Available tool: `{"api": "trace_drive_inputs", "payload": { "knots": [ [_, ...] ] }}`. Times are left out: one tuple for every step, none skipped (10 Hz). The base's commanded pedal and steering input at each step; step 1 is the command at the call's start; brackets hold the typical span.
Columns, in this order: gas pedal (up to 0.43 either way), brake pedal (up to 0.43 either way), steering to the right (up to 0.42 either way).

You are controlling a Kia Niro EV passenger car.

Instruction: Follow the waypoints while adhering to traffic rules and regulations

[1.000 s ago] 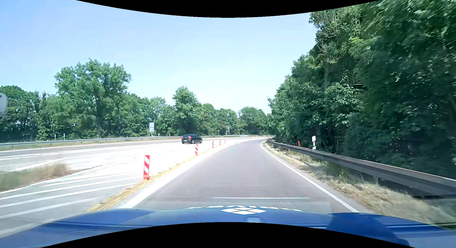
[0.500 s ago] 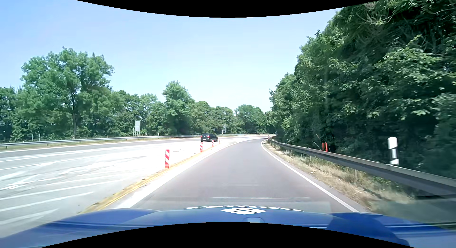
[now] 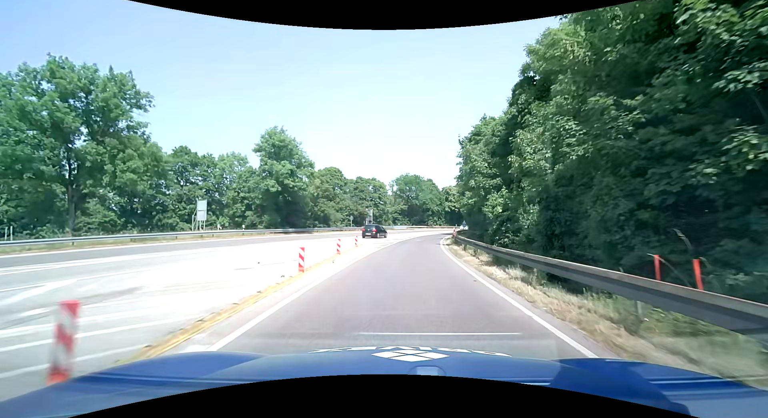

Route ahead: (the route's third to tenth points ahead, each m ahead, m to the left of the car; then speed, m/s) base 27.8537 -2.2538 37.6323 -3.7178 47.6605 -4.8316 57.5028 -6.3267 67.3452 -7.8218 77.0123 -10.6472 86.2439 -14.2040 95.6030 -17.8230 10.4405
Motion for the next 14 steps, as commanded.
{"api": "trace_drive_inputs", "payload": {
  "knots": [
    [0.118,0.000,0.015],
    [0.118,0.000,0.015],
    [0.118,0.000,0.015],
    [0.118,0.000,0.015],
    [0.110,0.000,0.015],
    [0.098,0.000,0.015],
    [0.067,0.000,0.015],
    [0.039,0.000,0.015],
    [0.008,0.000,0.015],
    [0.000,0.000,0.015],
    [0.000,0.000,0.015],
    [0.000,0.000,0.015],
    [0.000,0.000,0.016],
    [0.000,0.000,0.015]
  ]
}}
